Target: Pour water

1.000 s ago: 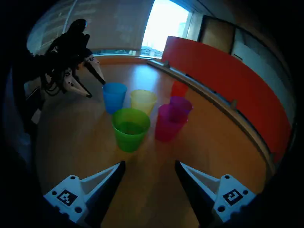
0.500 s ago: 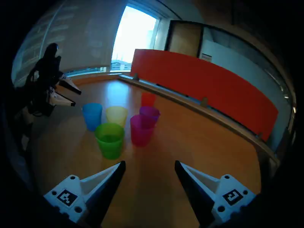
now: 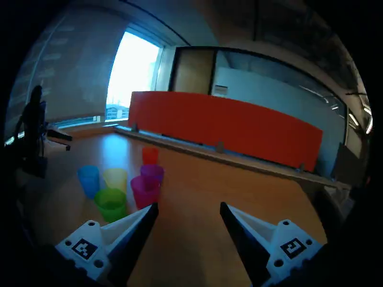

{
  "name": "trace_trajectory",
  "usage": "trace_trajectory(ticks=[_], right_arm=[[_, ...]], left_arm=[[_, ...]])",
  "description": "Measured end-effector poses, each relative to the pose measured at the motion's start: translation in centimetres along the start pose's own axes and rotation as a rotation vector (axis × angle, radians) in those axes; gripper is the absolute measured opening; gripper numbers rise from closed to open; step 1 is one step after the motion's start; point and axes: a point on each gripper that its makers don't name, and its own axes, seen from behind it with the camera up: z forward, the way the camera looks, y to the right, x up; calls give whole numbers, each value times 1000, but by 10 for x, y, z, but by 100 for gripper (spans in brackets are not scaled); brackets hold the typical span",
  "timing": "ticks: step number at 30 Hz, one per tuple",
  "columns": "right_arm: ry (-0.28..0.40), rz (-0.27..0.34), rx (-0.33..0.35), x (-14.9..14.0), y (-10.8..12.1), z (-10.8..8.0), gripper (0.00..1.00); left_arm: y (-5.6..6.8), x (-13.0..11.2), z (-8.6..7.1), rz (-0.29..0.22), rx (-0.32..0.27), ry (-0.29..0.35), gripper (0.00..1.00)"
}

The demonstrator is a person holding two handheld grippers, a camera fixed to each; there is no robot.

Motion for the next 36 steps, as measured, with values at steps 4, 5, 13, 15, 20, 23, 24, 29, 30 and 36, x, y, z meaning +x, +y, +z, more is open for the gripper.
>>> trace_trajectory(ticks=[4,5,13,15,20,23,24,29,30,36], right_arm=[[68,39,-59,19,12,4,100],[87,48,-73,24,15,4,100],[194,124,-171,51,36,7,100],[214,140,-191,55,40,6,100],[246,168,-238,58,48,6,100],[264,178,-262,60,51,4,100],[271,184,-271,60,52,3,100],[300,217,-300,62,54,2,100],[299,221,-302,61,55,3,100],[297,226,-322,65,60,2,100]], left_arm=[[-14,18,-3,-15,59,67,91],[-18,23,-4,-19,77,85,91],[-24,41,-8,-89,140,176,91],[-25,42,-8,-109,153,190,91],[-30,46,-9,-145,199,218,91],[-32,48,-10,-160,224,231,91],[-32,48,-10,-165,232,232,91],[-36,45,-12,-187,276,235,91],[-36,45,-12,-192,283,236,91],[-37,45,-15,-201,318,242,91]])
